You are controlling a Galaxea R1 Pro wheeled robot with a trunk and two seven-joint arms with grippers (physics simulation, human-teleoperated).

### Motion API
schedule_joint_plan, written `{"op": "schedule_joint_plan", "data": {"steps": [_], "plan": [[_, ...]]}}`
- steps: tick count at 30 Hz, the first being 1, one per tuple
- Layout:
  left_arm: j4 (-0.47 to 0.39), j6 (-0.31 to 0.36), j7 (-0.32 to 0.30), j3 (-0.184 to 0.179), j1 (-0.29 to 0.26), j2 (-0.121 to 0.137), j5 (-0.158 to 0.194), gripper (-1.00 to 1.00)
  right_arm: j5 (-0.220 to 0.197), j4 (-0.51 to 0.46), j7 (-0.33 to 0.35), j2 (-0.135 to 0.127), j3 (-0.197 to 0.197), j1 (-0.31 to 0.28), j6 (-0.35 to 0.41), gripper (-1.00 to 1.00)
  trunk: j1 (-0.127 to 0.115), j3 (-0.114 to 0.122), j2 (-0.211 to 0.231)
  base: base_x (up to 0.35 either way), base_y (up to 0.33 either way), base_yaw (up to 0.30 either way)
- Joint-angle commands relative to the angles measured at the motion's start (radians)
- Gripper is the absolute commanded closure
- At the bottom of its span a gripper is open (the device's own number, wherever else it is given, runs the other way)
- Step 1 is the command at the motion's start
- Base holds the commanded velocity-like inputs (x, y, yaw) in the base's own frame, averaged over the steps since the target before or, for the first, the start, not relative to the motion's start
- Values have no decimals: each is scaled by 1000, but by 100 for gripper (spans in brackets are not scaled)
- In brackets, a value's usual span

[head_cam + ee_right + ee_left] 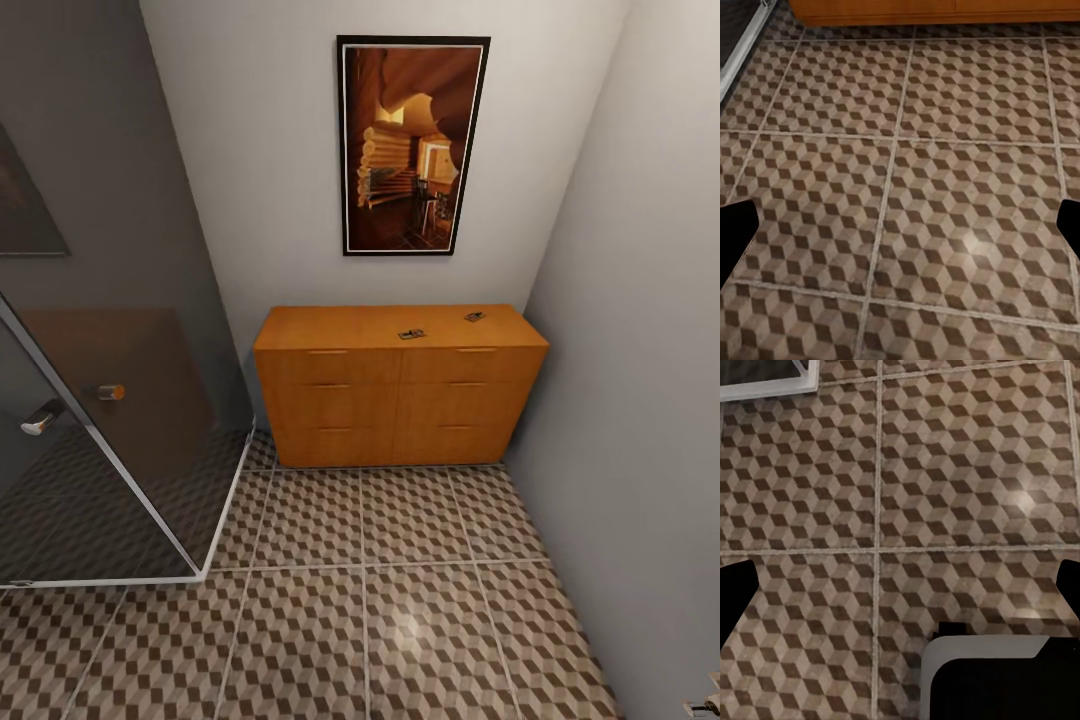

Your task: Take the four mousetraps from the cabinet in the bathroom and place them on the bathroom floor. Make sure all four end up on the same floor surface, and ensure that at least two of them are either under or directly next to the same bathroom sink.

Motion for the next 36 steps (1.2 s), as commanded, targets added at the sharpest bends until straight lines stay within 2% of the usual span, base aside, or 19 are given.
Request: {"op": "schedule_joint_plan", "data": {"steps": [1, 8, 13, 14, 18, 24, 36], "plan": [[3, -4, 4, -9, -1, -1, 3, -100, -11, 1, 10, 1, 6, -1, -3, -100, 1, -2, -2, 0, 0, 0], [3, -4, 4, -8, -1, -1, 3, -100, -19, -3, 49, 5, 0, -1, -2, -100, 1, -2, -2, 0, 0, 0], [3, -4, 4, -8, -1, -1, 3, -100, -22, -7, 21, 8, 1, -1, 0, -100, 1, -2, -2, 0, 0, 0], [3, -4, 4, -8, -1, -1, 3, -100, -22, -7, -231, 8, 2, -1, 0, -100, 1, -2, -2, 0, 0, 0], [3, -4, 4, -8, 0, -1, 3, -100, -22, -8, -296, 11, 3, -1, 1, -100, 1, -2, -2, 0, 0, 0], [3, -4, 4, -9, -1, -1, 3, -100, -21, -8, -334, 20, 5, -1, 0, -100, 1, -2, -2, 0, 0, 0], [3, -4, 7, -8, -1, -1, 3, -100, -16, -8, -340, 31, 7, -1, 0, -100, 1, -2, -2, 0, 0, 0]]}}
